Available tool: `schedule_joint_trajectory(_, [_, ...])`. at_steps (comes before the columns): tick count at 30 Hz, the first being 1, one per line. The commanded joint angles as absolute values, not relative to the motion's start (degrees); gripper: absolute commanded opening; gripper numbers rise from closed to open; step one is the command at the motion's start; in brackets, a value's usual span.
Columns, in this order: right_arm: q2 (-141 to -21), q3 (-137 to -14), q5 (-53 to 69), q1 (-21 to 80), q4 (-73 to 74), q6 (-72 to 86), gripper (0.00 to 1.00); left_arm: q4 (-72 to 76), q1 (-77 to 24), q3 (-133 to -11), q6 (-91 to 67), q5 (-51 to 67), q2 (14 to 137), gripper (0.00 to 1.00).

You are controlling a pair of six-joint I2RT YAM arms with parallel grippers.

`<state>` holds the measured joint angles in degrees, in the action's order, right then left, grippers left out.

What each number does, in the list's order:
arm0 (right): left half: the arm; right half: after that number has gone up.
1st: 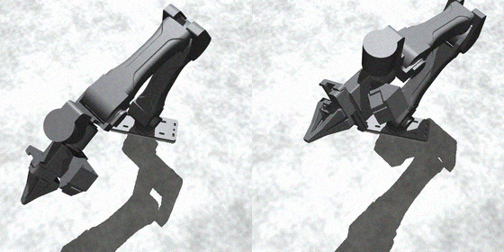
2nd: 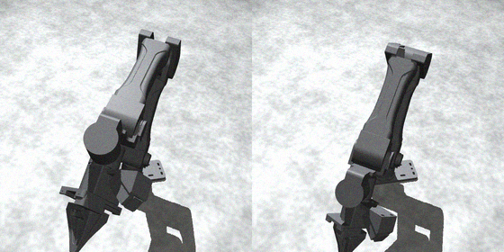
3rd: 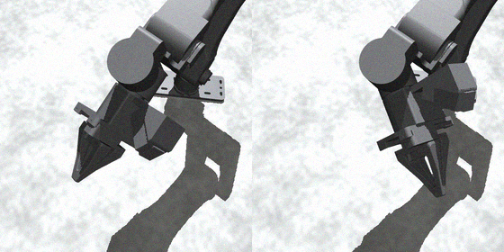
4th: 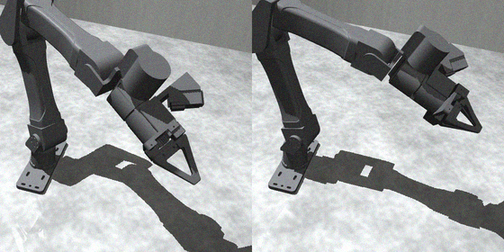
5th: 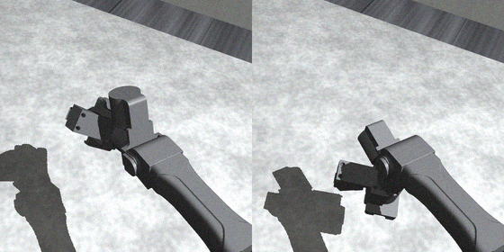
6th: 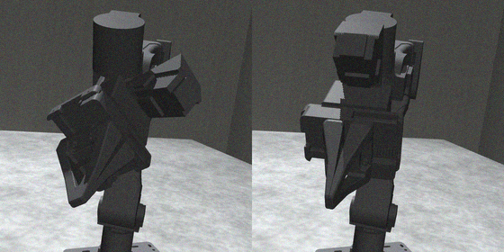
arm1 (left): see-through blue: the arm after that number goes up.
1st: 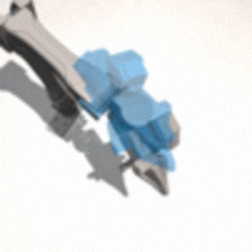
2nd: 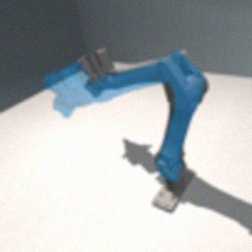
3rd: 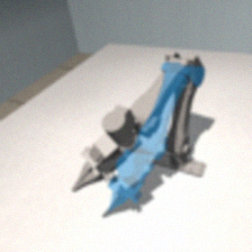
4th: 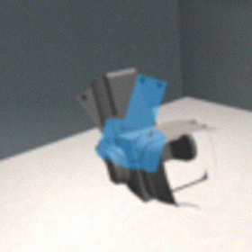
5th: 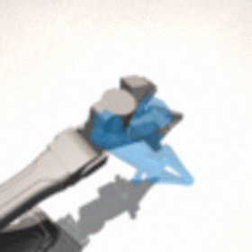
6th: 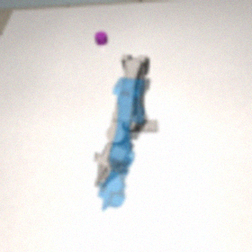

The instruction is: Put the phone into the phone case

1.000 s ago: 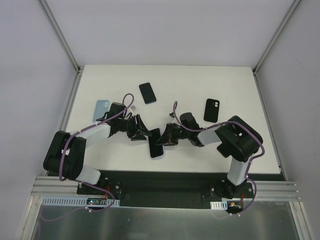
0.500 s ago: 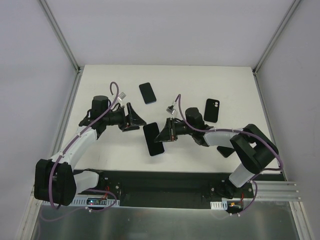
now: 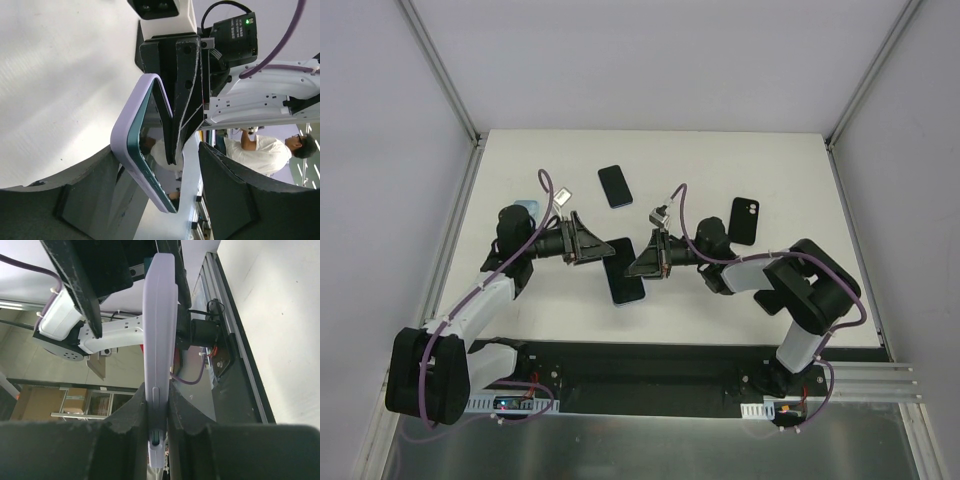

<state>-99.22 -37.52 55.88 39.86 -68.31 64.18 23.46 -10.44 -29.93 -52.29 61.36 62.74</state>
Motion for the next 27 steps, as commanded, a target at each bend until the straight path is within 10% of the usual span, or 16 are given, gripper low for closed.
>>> schedule_joint_trajectory(1, [-96.8, -38.9, 57.7, 39.8, -87.8, 67.4, 0.05, 36.9, -10.5, -29.0, -58.3, 64.7, 61.8, 0.61])
schedule_joint_trajectory(7, [-95.5, -39.9, 58.2, 39.7, -87.8, 68.3, 0.06, 48.2, -10.4, -25.8, -66.0, 63.6, 62.8, 0.49])
schedule_joint_trajectory(16, [-92.5, -38.2, 58.3, 39.8, -87.8, 68.6, 0.17, 55.5, -10.5, -23.4, -72.1, 63.0, 63.5, 0.0])
schedule_joint_trajectory(23, [-95.1, -38.5, 56.6, 40.0, -87.8, 69.5, 0.22, 47.0, -10.7, -25.0, -68.4, 63.3, 61.3, 0.0])
schedule_joint_trajectory(27, [-94.7, -39.0, 55.6, 39.7, -87.8, 69.9, 0.15, 42.1, -10.7, -25.8, -66.4, 63.5, 59.5, 0.41])
